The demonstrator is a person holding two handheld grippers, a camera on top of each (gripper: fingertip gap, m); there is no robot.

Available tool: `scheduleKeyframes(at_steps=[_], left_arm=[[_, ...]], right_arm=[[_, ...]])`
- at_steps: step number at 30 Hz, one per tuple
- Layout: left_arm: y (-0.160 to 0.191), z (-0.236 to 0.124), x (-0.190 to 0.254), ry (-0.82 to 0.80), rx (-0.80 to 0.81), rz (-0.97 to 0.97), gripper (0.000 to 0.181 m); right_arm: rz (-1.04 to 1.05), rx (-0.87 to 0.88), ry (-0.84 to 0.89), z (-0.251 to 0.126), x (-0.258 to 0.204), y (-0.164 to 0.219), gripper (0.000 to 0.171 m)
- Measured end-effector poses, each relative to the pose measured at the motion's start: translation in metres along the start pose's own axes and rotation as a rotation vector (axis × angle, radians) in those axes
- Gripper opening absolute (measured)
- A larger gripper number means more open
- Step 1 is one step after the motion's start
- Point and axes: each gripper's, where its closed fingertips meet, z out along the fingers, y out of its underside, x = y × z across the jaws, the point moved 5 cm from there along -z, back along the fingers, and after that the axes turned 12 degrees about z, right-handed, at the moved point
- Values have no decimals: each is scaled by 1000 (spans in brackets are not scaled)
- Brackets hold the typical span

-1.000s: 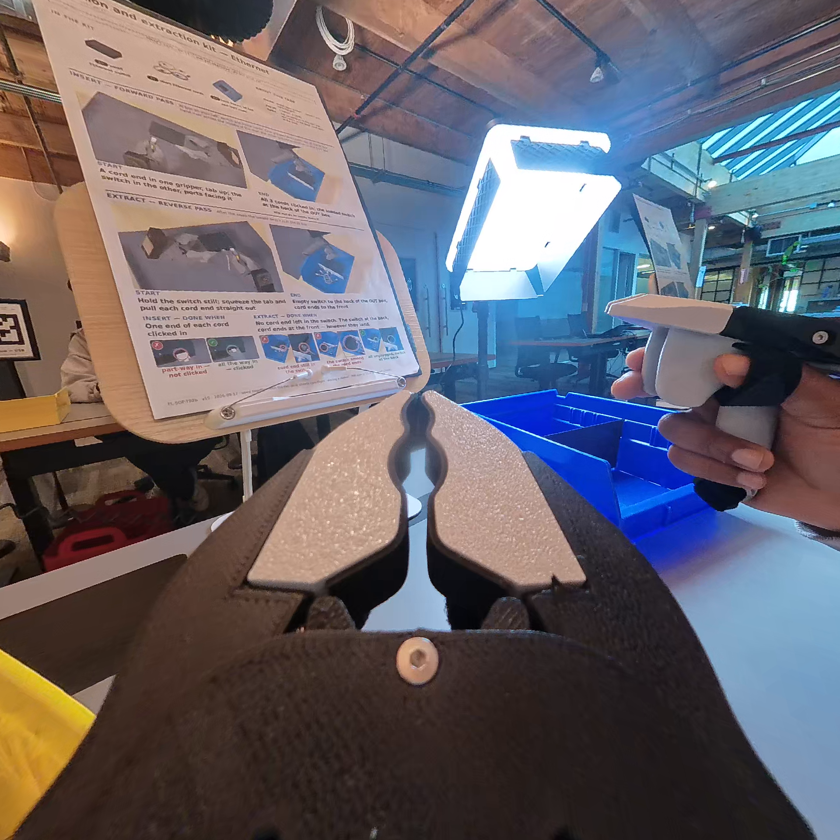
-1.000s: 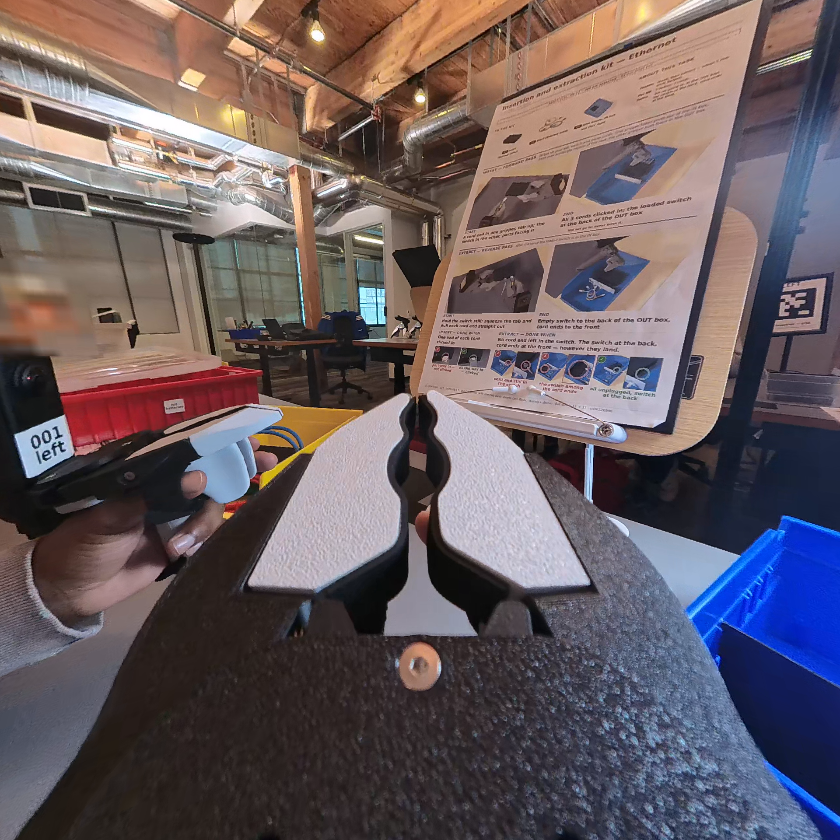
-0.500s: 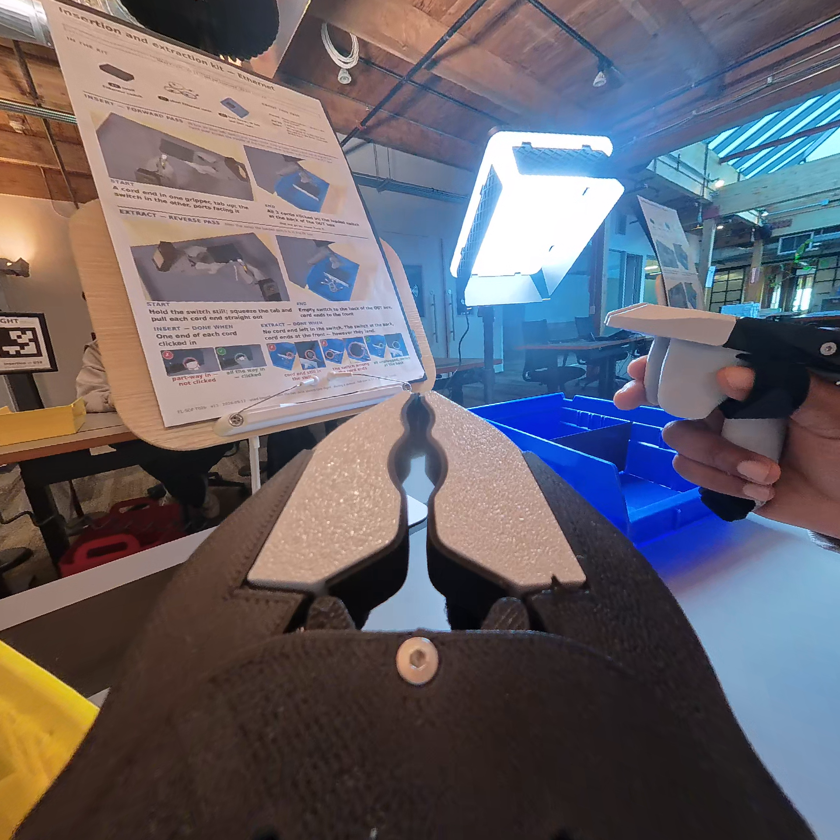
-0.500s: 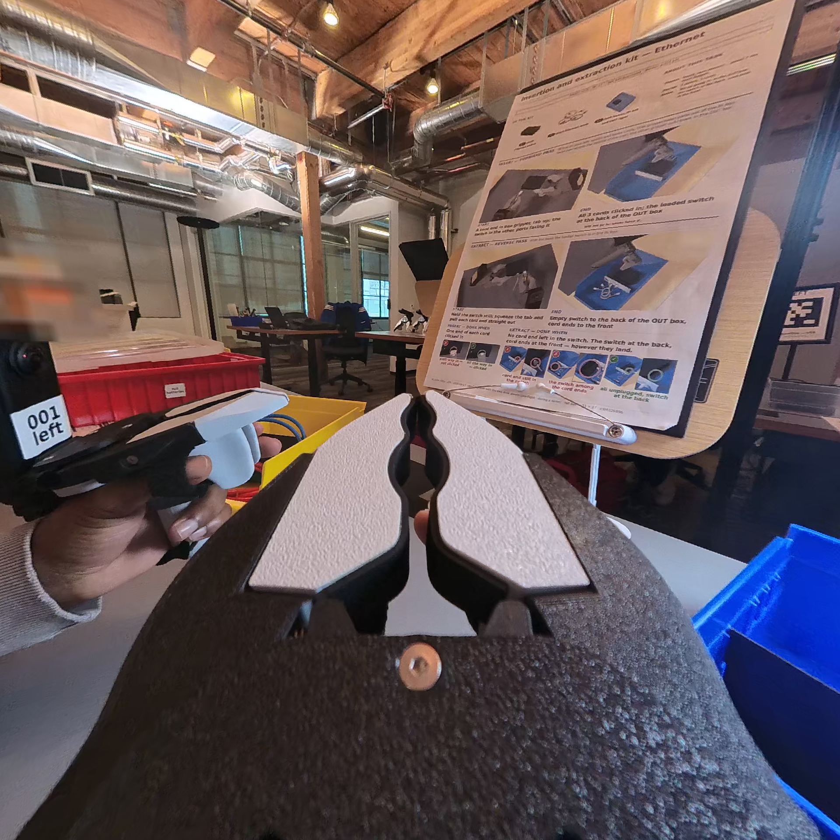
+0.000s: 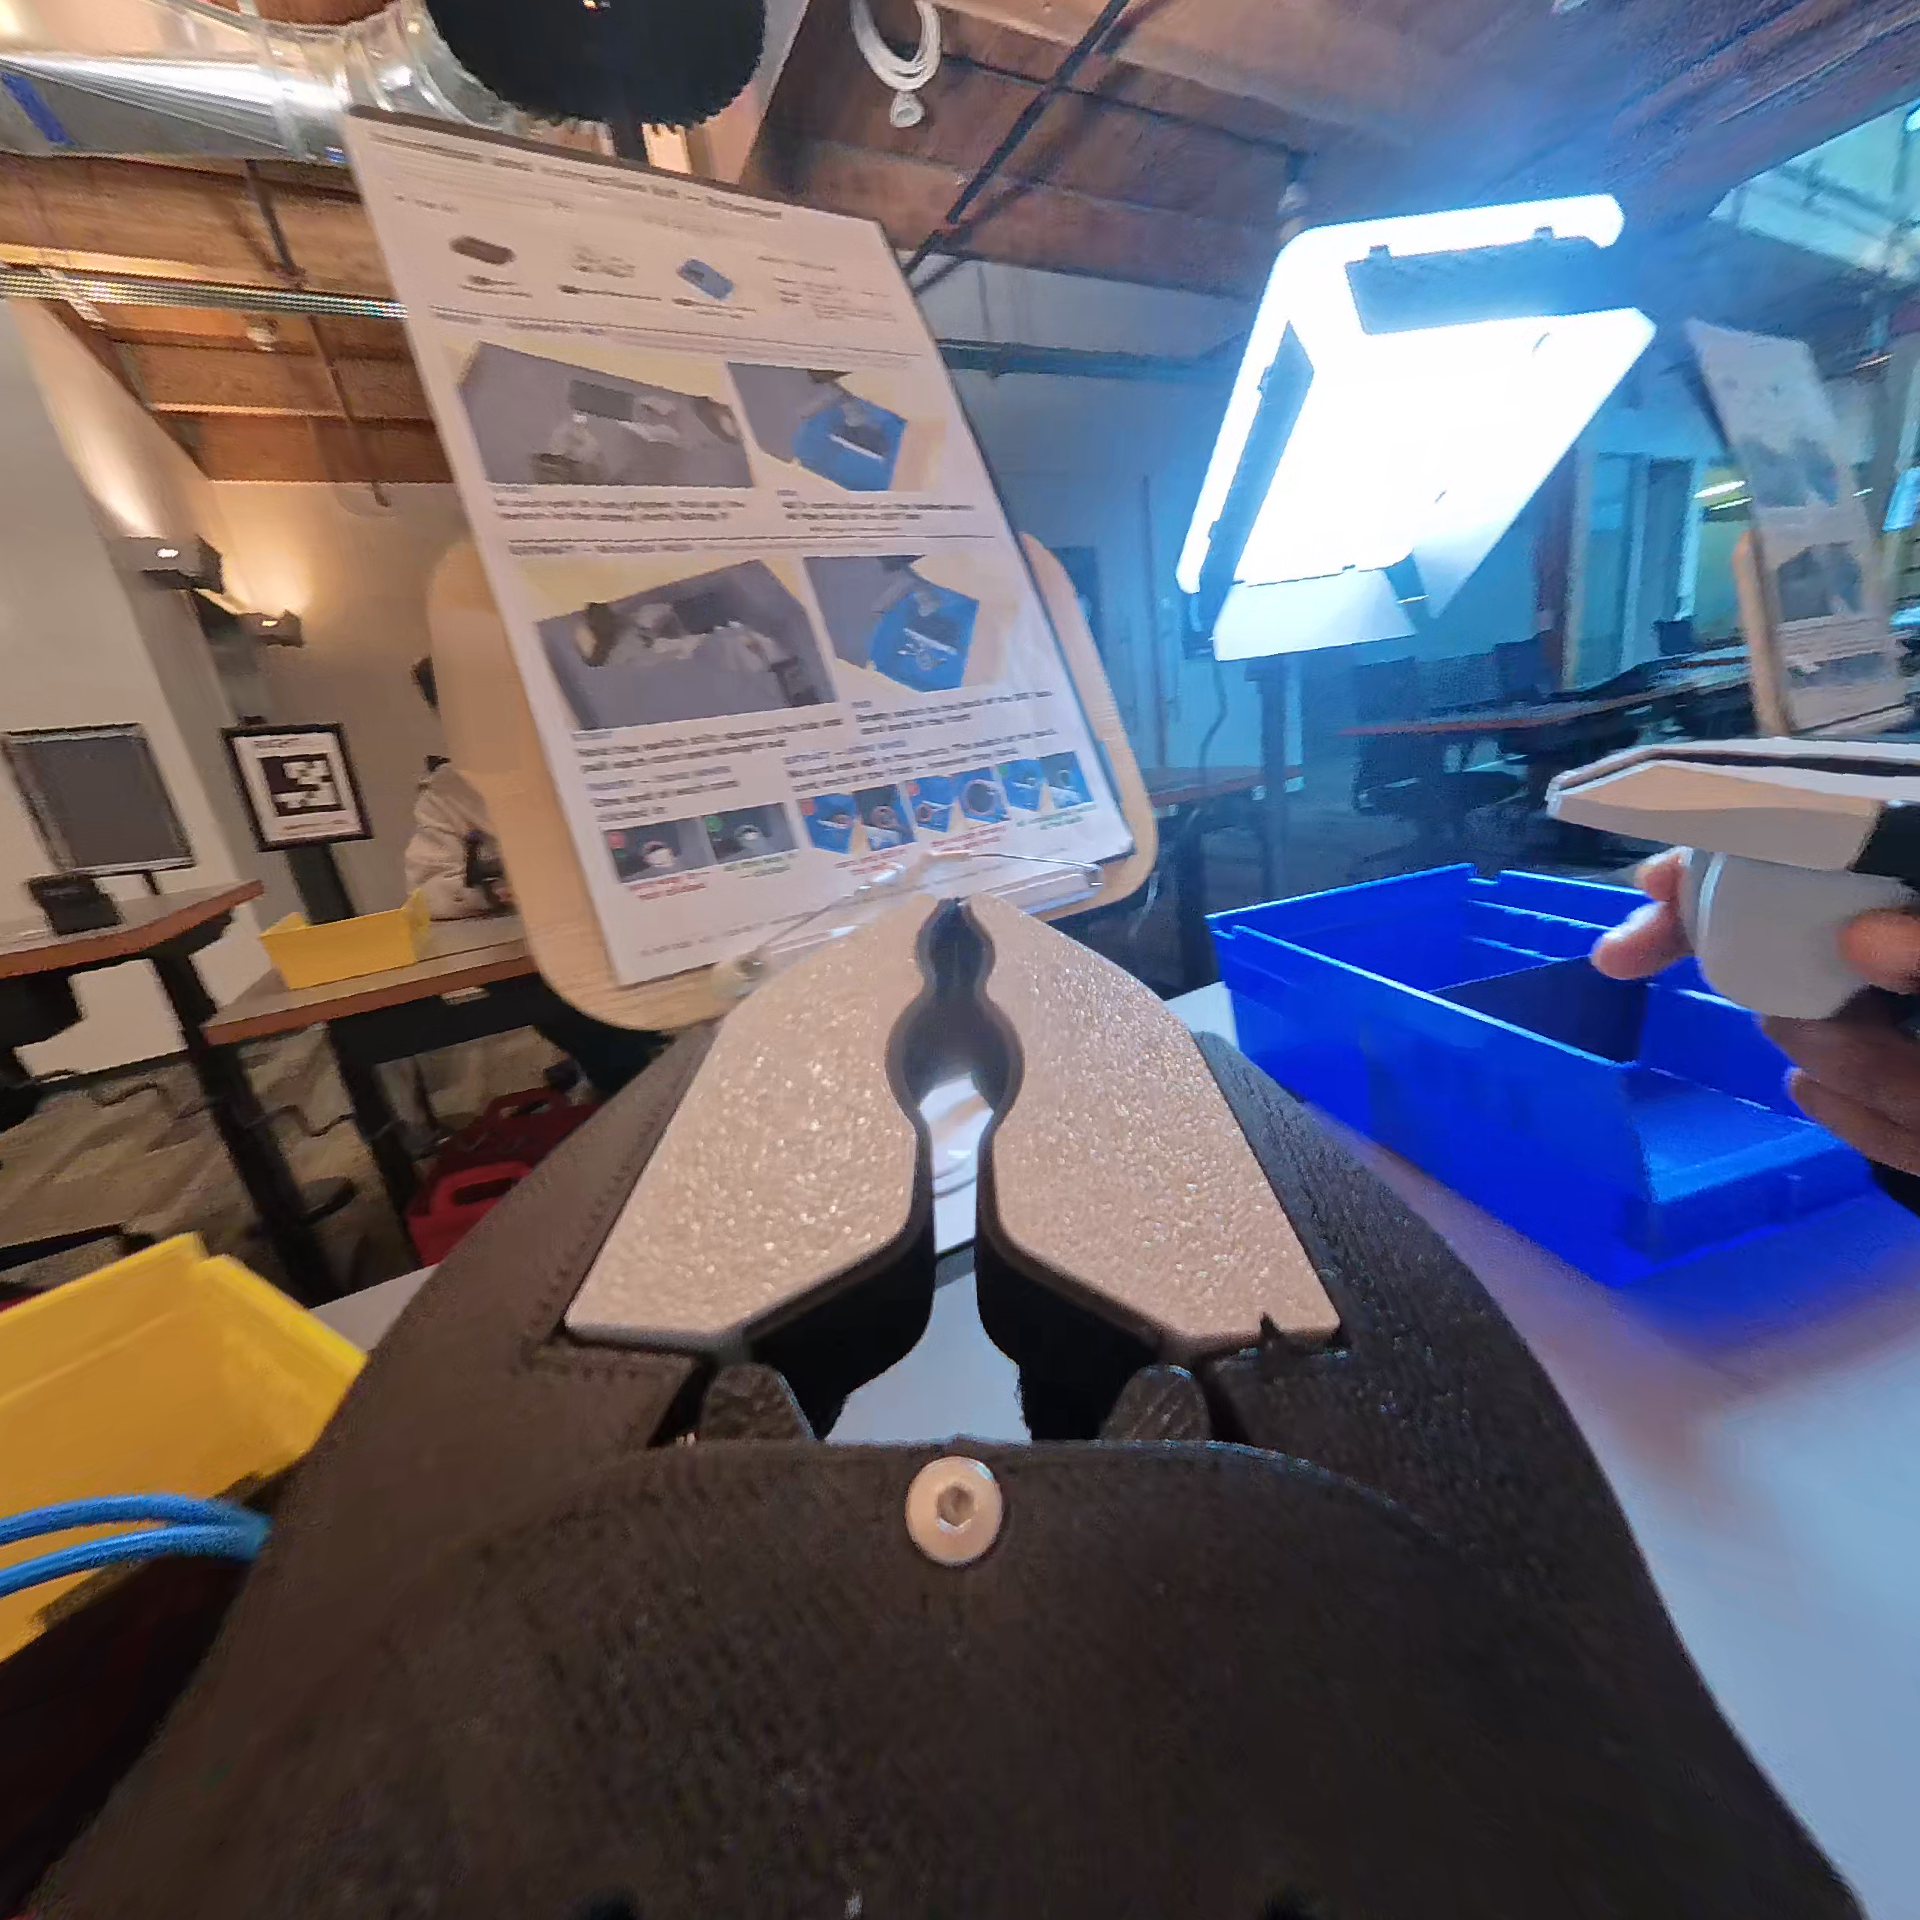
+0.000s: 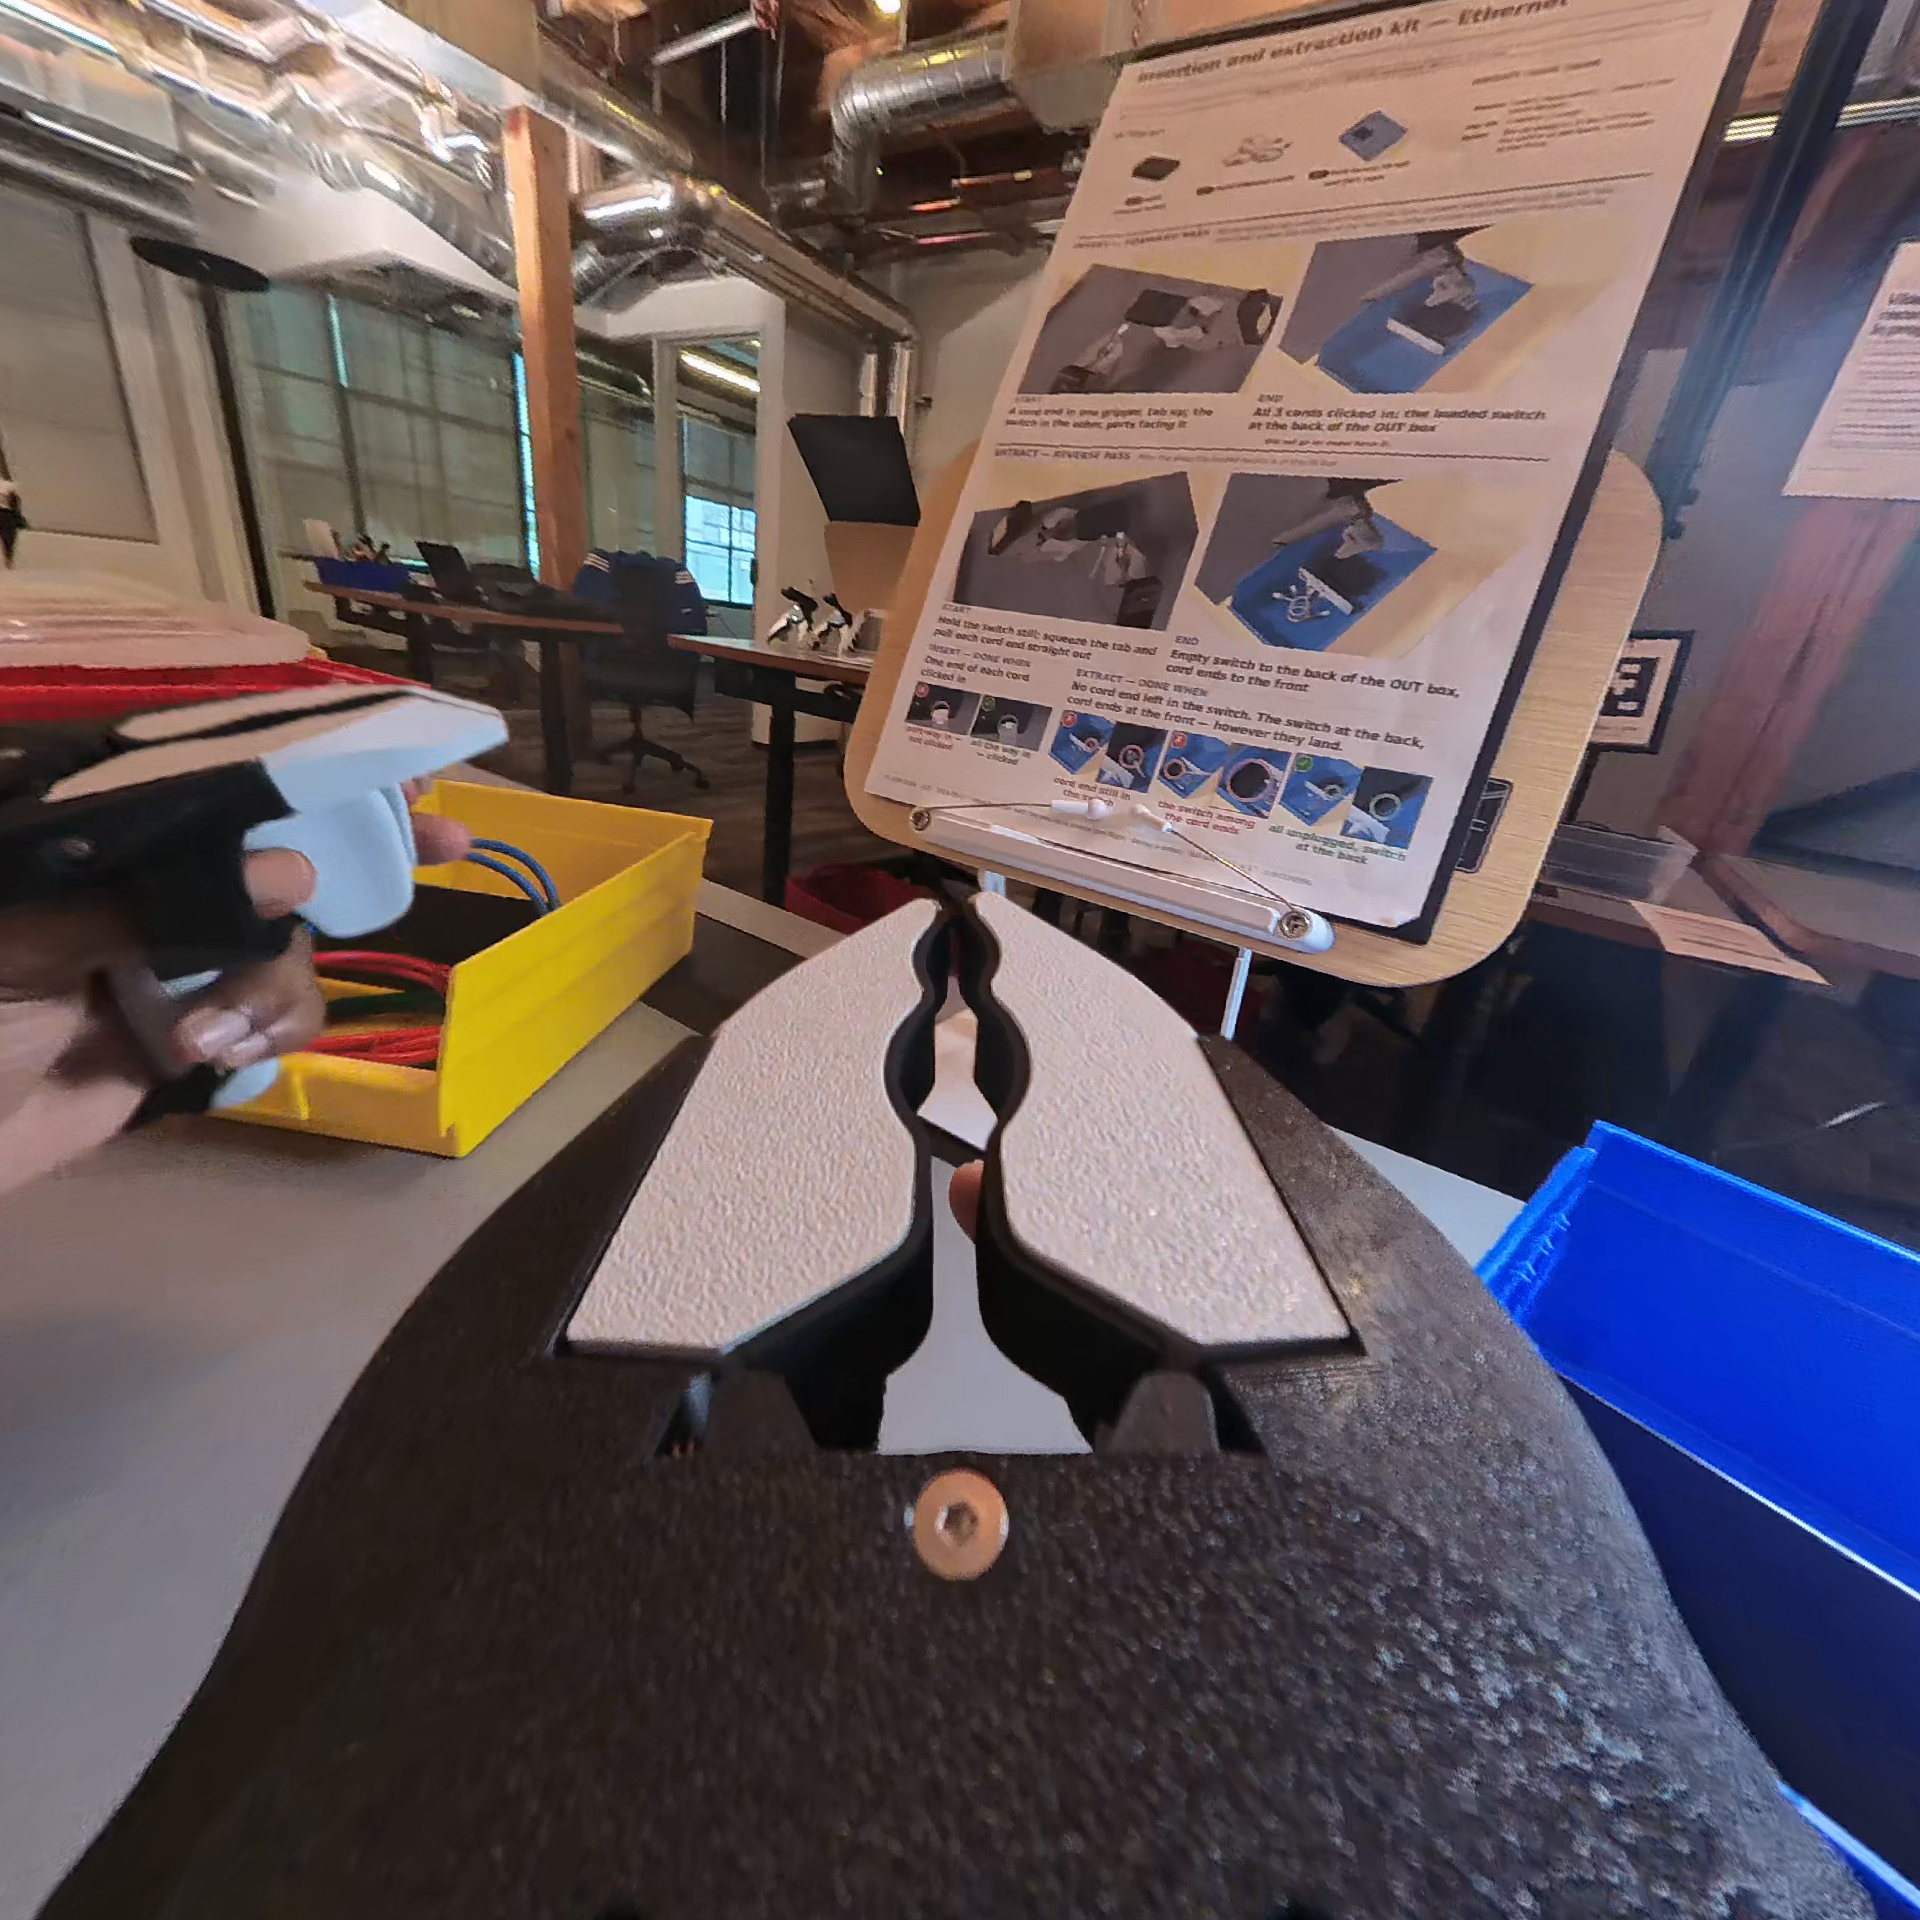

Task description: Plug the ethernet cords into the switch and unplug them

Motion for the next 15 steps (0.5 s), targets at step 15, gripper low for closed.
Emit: scheduleKeyframes(at_steps=[15], left_arm=[[-3,-38,-164,-242,-392,111,31]], right_arm=[[-51,-175,-32,-5,-1,13,25]])
